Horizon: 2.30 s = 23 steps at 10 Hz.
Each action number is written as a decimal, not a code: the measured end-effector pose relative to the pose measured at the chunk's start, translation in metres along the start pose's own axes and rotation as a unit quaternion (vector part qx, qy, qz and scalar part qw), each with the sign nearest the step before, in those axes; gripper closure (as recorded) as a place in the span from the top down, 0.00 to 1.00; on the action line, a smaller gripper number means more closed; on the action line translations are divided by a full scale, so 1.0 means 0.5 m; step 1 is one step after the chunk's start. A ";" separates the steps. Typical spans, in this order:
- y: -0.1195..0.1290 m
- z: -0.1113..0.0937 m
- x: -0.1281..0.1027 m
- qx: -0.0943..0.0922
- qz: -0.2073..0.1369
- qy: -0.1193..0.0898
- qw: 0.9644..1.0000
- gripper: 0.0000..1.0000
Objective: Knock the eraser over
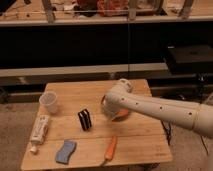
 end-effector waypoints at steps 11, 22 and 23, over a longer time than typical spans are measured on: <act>-0.058 0.034 -0.064 -0.003 -0.038 -0.038 0.999 0.01; -0.109 0.044 -0.102 0.003 -0.073 -0.062 0.995 0.01; -0.111 0.045 -0.103 0.003 -0.075 -0.064 0.995 0.01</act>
